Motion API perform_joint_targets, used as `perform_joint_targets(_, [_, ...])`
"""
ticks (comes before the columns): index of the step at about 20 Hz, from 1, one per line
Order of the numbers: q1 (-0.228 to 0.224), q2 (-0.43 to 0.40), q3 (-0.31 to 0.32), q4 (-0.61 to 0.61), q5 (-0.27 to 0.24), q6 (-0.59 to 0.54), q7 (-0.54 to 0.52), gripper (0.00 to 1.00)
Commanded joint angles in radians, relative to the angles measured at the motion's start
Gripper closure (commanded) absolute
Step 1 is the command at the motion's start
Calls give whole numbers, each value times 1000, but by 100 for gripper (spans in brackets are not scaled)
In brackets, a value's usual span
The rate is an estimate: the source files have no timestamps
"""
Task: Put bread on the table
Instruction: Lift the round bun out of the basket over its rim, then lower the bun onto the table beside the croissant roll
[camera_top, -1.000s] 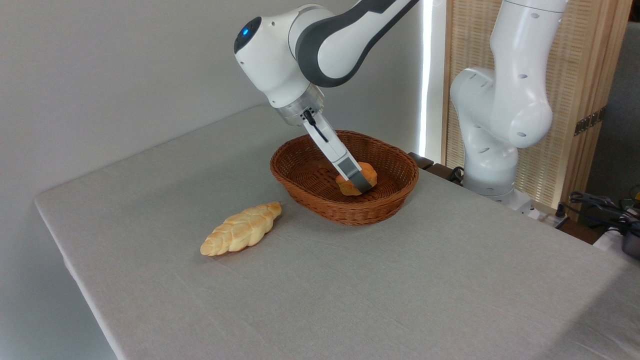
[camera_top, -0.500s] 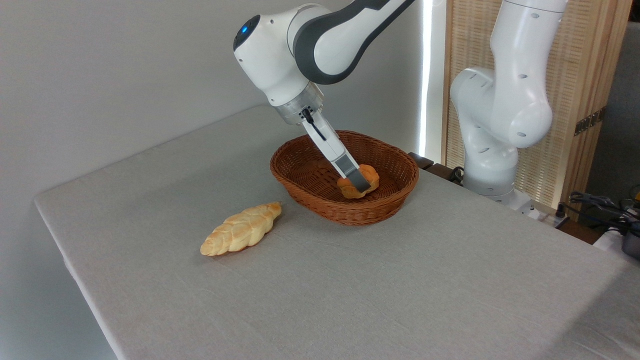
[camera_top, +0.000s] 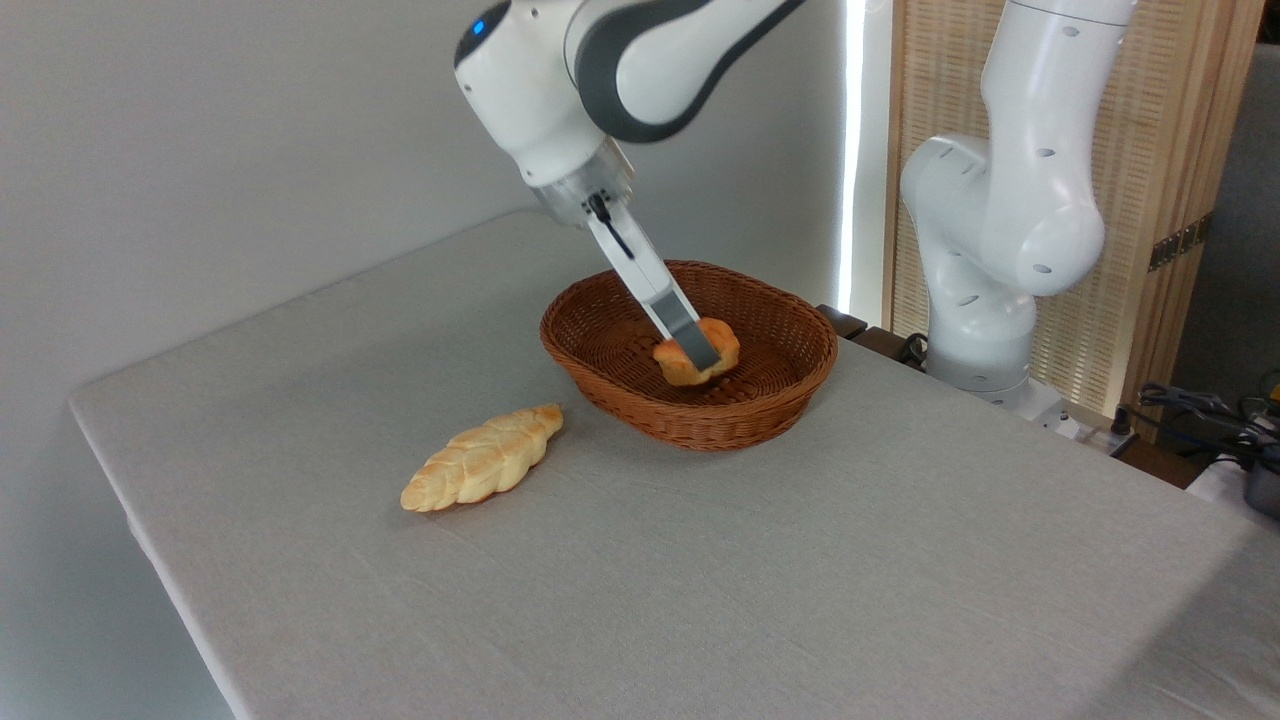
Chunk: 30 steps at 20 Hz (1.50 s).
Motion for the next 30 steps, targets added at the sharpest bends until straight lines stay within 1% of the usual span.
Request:
perform_joint_targets(1, [-6, -13, -1, 80, -23, -83, 8, 26])
perform_joint_targets(4, [-4, -22, 7, 134, -31, -107, 9, 23])
perform_joint_targets(7, [8, -24, 14, 180, -36, -89, 11, 23])
perform_joint_targets(8, [17, -24, 19, 194, -36, -65, 11, 23])
perform_joint_targets(13, [22, -11, 88, 211, -36, 116, 9, 23])
perform_joint_targets(15, [22, 8, 106, 215, -37, 187, 9, 23])
perform_joint_targets(17, [22, 34, 108, 217, -39, 263, 8, 23])
perform_joint_targets(20, [22, 91, 119, 217, -39, 345, 8, 21])
perform_joint_targets(21, [22, 111, 120, 217, -42, 363, 6, 18])
perform_joint_targets(22, [22, 131, 120, 223, -62, 369, 5, 13])
perform_joint_targets(23, [22, 151, 120, 232, -84, 371, -3, 13])
perform_joint_targets(24, [22, 166, 120, 238, -97, 377, -6, 13])
perform_joint_targets(25, [22, 182, 119, 247, -99, 386, -12, 11])
perform_joint_targets(27, [20, 206, 119, 252, -99, 415, -26, 1])
perform_joint_targets(30, [22, 229, 122, 252, -95, 455, -26, 0])
